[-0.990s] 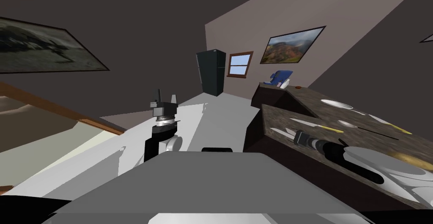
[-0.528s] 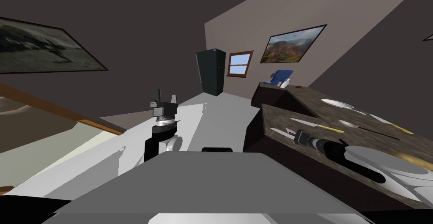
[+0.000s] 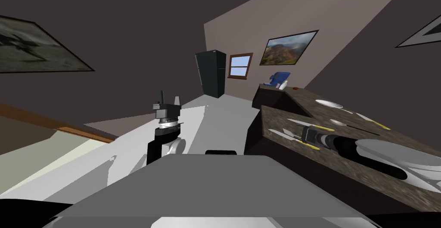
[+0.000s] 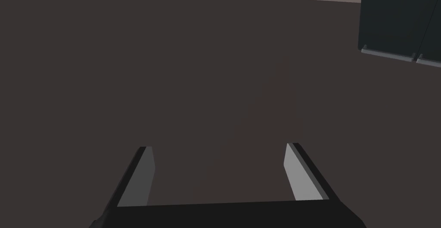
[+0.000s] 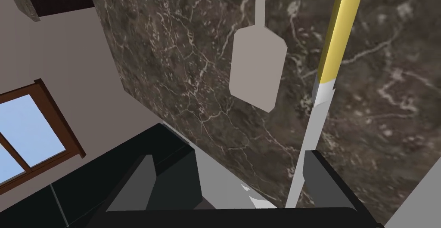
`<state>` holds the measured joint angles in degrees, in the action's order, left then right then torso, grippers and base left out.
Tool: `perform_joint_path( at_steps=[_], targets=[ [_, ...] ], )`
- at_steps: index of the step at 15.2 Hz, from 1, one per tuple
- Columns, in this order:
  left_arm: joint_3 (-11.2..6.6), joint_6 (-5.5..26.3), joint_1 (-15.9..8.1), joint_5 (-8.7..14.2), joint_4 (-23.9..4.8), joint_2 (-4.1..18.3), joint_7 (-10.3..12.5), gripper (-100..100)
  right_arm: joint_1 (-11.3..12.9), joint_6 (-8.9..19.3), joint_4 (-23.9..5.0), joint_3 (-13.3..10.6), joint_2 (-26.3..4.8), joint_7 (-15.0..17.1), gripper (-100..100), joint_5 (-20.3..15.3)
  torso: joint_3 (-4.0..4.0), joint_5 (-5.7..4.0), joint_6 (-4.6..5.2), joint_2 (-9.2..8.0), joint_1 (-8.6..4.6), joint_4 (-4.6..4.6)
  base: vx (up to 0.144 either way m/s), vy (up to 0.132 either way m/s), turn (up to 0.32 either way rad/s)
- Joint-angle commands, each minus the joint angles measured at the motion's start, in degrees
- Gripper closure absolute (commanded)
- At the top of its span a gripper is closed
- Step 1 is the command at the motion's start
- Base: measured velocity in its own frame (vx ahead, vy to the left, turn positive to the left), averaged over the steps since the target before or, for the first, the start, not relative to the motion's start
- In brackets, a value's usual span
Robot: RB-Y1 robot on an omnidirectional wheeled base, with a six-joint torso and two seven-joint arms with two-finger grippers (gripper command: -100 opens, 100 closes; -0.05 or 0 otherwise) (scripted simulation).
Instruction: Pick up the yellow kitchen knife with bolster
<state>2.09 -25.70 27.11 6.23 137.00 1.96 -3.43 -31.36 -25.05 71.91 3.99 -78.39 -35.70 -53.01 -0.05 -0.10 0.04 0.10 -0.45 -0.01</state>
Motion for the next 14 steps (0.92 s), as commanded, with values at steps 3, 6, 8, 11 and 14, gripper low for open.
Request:
perform_joint_path(
  at_steps=[3,6,8,11,14],
  targets=[
    [0.00,0.0,0.0,0.0,0.0,0.0,0.0,0,-2.0,-3.2,1.0,-0.4,-3.2,3.0,-100,-0.8,-0.04,-0.01,-0.01,0.07,-0.05,-0.02,0.063,-0.115,-0.074],
    [0.00,0.0,0.0,0.0,0.0,0.0,0.0,0,-3.4,-4.9,1.3,-0.8,-4.8,4.3,-100,-1.0,-0.10,0.00,-0.01,0.16,0.07,-0.04,0.080,-0.075,-0.056],
    [0.01,0.0,0.0,0.0,0.0,0.0,0.0,0,-4.8,-6.7,1.6,-1.3,-6.3,5.5,-100,-1.0,-0.09,0.04,-0.02,0.14,0.24,-0.04,0.073,-0.029,-0.042],
    [0.01,0.0,0.0,0.0,0.0,0.0,0.0,0,-6.4,-8.7,1.8,-1.9,-7.7,6.6,-100,-0.9,-0.14,0.06,-0.02,0.24,0.32,-0.06,0.103,-0.032,-0.045],
    [0.01,0.0,0.0,0.0,0.0,0.0,0.0,0,-8.8,-11.7,1.8,-3.0,-9.7,7.9,-100,-0.5,-0.15,0.07,-0.02,0.25,0.37,-0.07,0.103,-0.017,-0.023]
  ],
)
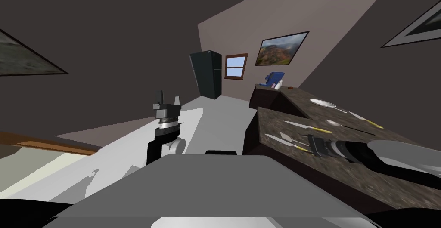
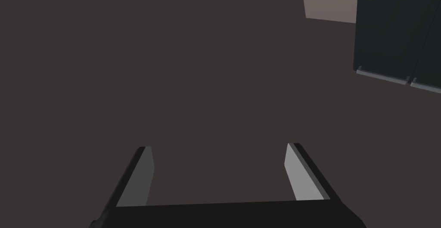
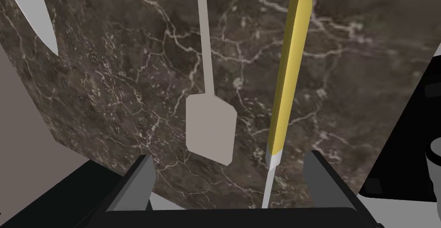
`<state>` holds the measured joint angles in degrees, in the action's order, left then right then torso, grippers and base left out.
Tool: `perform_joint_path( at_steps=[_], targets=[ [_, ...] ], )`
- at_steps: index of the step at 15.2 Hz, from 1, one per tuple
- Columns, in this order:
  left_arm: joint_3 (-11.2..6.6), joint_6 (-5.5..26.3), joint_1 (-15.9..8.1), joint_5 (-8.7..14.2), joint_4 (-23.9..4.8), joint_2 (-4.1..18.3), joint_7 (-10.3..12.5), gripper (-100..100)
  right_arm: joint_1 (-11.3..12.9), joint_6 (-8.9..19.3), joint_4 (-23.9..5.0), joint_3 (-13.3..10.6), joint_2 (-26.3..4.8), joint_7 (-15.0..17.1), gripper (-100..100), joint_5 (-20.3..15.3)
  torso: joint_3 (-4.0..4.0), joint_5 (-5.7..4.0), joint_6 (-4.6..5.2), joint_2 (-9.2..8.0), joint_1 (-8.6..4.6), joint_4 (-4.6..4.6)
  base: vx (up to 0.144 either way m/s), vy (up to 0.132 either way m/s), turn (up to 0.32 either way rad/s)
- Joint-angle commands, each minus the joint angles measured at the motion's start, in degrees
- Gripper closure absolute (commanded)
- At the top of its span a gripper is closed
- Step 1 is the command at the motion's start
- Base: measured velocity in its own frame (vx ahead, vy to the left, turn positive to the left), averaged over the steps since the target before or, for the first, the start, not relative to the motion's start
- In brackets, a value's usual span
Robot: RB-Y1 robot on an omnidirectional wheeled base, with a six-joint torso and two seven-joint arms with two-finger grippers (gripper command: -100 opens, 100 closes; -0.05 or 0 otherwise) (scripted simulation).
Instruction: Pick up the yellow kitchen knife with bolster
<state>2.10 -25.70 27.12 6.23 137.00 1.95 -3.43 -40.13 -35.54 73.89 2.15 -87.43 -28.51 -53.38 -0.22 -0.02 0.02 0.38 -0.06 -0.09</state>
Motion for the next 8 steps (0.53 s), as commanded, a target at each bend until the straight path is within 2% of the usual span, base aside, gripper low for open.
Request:
perform_joint_path(
  at_steps=[1,8],
  targets=[
    [0.00,0.0,0.0,0.0,0.0,0.0,0.0,0,-0.8,-2.2,-0.2,-1.6,-1.2,1.1,-100,0.1,0.00,0.00,0.00,0.00,0.00,0.00,0.142,-0.008,-0.028],
    [0.01,0.0,0.0,0.0,0.0,0.0,0.0,0,-6.0,-8.6,-1.3,-4.5,-4.2,2.2,-100,2.2,-0.11,0.05,-0.04,0.17,0.26,-0.05,0.144,0.033,0.007]
  ],
)
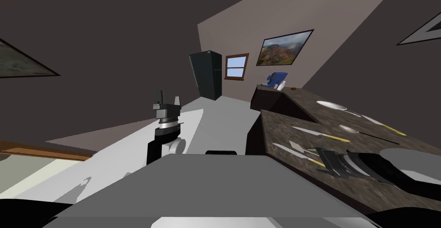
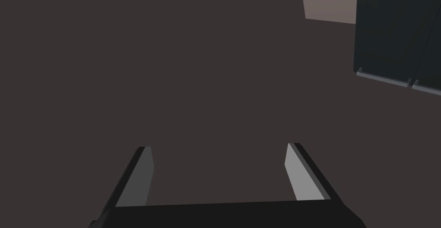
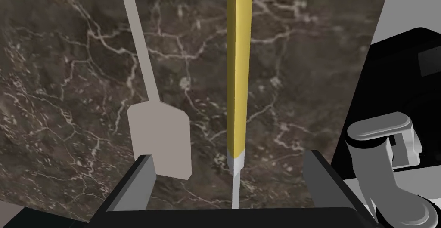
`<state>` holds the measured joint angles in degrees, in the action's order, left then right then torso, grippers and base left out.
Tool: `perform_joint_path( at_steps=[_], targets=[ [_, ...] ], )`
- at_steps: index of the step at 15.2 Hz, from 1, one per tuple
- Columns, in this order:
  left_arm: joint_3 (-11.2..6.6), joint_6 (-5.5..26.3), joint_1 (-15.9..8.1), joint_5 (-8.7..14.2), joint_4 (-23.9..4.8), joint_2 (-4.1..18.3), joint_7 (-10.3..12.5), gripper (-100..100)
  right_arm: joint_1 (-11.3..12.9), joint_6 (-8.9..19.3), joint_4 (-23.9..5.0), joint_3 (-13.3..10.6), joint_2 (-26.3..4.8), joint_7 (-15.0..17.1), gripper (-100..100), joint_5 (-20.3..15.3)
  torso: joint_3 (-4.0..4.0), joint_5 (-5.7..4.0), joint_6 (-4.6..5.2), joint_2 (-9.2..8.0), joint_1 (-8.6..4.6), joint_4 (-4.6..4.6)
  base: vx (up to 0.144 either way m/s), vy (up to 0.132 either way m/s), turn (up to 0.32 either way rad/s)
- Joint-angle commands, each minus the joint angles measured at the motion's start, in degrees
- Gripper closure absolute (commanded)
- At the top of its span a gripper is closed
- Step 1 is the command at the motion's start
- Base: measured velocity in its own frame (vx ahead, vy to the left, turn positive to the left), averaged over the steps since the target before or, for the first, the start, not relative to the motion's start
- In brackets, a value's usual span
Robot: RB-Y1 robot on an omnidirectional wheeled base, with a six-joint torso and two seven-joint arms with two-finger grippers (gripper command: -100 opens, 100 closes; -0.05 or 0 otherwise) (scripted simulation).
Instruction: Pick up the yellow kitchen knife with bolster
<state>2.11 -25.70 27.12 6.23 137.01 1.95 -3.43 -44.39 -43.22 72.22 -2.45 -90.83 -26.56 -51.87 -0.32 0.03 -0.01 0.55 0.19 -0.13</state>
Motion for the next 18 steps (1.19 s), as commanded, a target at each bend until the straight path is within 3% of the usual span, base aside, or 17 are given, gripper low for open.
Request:
perform_joint_path(
  at_steps=[1,8,9,13,14,15,18],
  targets=[
    [0.00,0.0,0.0,0.0,0.0,0.0,0.0,0,-1.8,-0.9,0.4,0.1,-0.8,0.3,-100,0.6,0.00,0.00,0.00,0.00,0.00,0.00,0.123,0.036,0.016],
    [0.00,0.0,0.0,0.0,0.0,0.0,0.0,0,-5.5,-5.7,-1.5,-2.6,-2.1,0.1,-100,3.4,0.11,0.01,0.00,-0.20,0.03,0.04,0.117,0.048,0.037],
    [0.00,0.0,0.0,0.0,0.0,0.0,0.0,0,-5.8,-4.3,-0.4,-1.7,-2.1,0.3,-100,3.0,0.11,0.02,0.01,-0.19,0.07,0.05,0.070,0.035,0.011],
    [0.00,0.0,0.0,0.0,0.0,0.0,0.0,0,-5.5,-1.9,-0.8,-3.8,2.1,-1.0,-100,2.1,0.30,-0.06,0.01,-0.53,-0.22,0.12,0.013,-0.016,0.103],
    [0.00,0.0,0.0,0.0,0.0,0.0,0.0,0,-5.1,-3.0,-1.1,-3.4,1.1,-0.7,-100,2.3,0.34,-0.07,0.01,-0.58,-0.27,0.13,0.000,-0.019,0.042],
    [0.00,0.0,0.0,0.0,0.0,0.0,0.0,0,-5.9,-3.3,-0.5,-2.6,-0.3,-0.3,100,2.8,0.35,-0.06,0.02,-0.61,-0.26,0.14,-0.007,-0.003,-0.111],
    [0.00,0.0,0.0,0.0,0.0,0.0,0.0,0,-6.2,-4.4,-0.3,-1.6,-2.2,0.2,100,3.3,0.42,-0.01,-0.01,-0.70,-0.12,0.19,-0.016,0.021,-0.117]
  ],
)
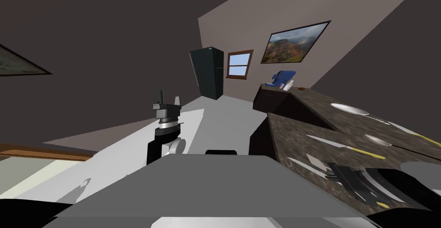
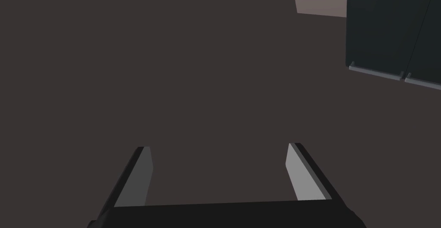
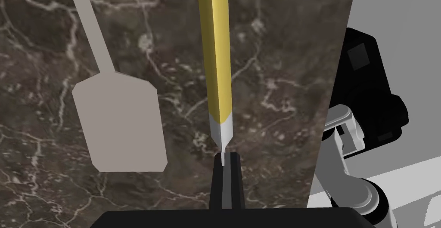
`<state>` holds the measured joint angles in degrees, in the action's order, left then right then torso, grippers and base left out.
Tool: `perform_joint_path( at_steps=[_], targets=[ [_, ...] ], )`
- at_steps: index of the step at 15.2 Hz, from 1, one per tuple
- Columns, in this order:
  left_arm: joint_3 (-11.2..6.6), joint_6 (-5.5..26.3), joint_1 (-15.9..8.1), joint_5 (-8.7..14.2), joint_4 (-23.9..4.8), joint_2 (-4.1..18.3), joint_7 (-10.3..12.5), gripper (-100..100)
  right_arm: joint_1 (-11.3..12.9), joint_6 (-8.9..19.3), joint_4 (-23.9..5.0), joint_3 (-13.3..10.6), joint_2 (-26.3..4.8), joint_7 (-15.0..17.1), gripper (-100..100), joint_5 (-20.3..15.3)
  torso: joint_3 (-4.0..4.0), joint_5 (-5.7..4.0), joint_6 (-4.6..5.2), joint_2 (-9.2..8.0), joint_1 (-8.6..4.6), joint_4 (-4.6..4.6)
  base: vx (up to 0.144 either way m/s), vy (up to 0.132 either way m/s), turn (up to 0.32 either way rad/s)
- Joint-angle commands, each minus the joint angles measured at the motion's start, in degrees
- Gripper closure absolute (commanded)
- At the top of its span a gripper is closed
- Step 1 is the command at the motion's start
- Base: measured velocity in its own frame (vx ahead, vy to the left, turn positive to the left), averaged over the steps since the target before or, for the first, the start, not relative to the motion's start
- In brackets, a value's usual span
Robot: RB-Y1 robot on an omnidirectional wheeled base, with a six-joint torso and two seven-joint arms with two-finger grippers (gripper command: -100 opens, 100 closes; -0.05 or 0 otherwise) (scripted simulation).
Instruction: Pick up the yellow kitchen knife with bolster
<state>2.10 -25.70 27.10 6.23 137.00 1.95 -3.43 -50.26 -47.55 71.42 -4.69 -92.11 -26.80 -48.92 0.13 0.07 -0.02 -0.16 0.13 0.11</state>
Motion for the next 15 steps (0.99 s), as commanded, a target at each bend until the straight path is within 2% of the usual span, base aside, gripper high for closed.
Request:
perform_joint_path(
  at_steps=[1,2,4,6,9,10,11,14,15],
  targets=[
    [0.00,0.0,0.0,0.0,0.0,0.0,0.0,0,0.0,0.0,0.0,0.0,0.0,0.0,100,0.0,0.00,0.00,0.00,0.00,0.00,0.00,-0.005,0.014,-0.018],
    [0.00,0.0,0.0,0.0,0.0,0.0,0.0,0,0.5,-1.7,1.0,1.5,-1.2,0.6,-100,1.3,0.02,-0.01,-0.02,-0.02,0.00,0.02,0.004,0.039,-0.049],
    [0.00,0.0,0.0,0.0,0.0,0.0,0.0,0,0.2,-0.8,1.0,1.0,-0.9,0.6,-100,0.9,0.01,0.02,-0.04,0.00,0.14,0.02,0.003,0.050,-0.031],
    [0.00,0.0,0.0,0.0,0.0,0.0,0.0,0,0.6,0.4,0.5,-0.6,1.9,-0.1,-100,0.1,0.01,-0.02,-0.04,0.01,0.03,0.01,0.025,-0.001,0.123],
    [0.00,0.0,0.0,0.0,0.0,0.0,0.0,0,0.8,1.5,0.3,-1.8,3.8,-0.5,-100,-0.5,-0.05,-0.07,-0.04,0.11,-0.17,-0.01,0.038,-0.027,0.091],
    [0.00,0.0,0.0,0.0,0.0,0.0,0.0,0,1.2,1.0,0.5,-1.6,2.9,0.0,-100,-0.4,-0.06,-0.09,-0.05,0.12,-0.21,-0.01,0.020,-0.019,0.025],
    [0.00,0.0,0.0,0.0,0.0,0.0,0.0,0,0.6,0.2,0.6,-0.3,1.4,0.0,100,0.3,-0.06,-0.12,-0.07,0.11,-0.24,-0.01,-0.007,0.000,-0.095],
    [0.00,0.0,0.0,0.0,0.0,0.0,0.0,0,0.4,-1.2,0.9,1.1,-0.9,0.6,100,1.0,0.03,-0.08,-0.07,-0.05,-0.20,0.02,-0.041,0.023,-0.123],
    [0.00,0.0,0.0,0.0,0.0,0.0,0.0,0,0.7,-0.2,0.7,0.6,0.1,-0.2,100,0.5,-0.04,-0.15,0.07,-0.02,-0.18,-0.10,-0.022,0.013,-0.008]
  ],
)
